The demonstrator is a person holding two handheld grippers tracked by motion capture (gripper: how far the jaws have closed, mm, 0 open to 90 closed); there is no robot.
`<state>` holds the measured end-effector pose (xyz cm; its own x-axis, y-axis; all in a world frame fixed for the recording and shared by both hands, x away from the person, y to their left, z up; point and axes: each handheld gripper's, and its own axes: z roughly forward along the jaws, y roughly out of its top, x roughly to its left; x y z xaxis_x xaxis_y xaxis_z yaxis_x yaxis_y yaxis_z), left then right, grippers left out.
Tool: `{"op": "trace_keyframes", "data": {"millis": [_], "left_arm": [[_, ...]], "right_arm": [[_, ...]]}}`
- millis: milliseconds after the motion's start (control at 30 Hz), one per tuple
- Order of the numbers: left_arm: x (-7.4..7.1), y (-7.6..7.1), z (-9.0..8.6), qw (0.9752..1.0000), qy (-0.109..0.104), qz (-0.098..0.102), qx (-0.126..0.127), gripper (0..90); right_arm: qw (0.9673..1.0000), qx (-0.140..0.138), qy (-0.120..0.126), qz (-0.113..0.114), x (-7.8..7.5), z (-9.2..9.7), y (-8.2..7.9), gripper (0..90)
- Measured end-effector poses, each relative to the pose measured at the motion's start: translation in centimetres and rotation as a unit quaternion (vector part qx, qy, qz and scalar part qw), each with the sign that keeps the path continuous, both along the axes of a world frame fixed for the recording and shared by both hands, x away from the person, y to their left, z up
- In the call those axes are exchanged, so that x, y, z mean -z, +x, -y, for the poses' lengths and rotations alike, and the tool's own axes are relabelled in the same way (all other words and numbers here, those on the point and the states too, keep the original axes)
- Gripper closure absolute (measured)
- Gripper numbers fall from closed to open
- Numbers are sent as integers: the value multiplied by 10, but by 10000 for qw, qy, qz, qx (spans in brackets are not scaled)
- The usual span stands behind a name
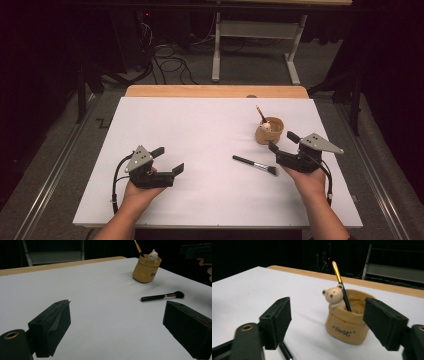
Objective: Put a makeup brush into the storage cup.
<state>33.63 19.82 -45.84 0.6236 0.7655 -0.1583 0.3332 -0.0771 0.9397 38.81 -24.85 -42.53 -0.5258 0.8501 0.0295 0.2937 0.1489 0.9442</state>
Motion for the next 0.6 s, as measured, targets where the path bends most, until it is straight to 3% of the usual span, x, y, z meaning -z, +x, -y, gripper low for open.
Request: {"op": "trace_keyframes", "data": {"millis": [433,600], "left_arm": [[-1,0,-3,10000,-35,-5,-30,77],[-1,0,-3,10000,-44,-12,-75,65]], "right_arm": [[9997,-213,86,67,9,1,-34,14],[9995,-267,138,66,10,4,-41,2]]}}
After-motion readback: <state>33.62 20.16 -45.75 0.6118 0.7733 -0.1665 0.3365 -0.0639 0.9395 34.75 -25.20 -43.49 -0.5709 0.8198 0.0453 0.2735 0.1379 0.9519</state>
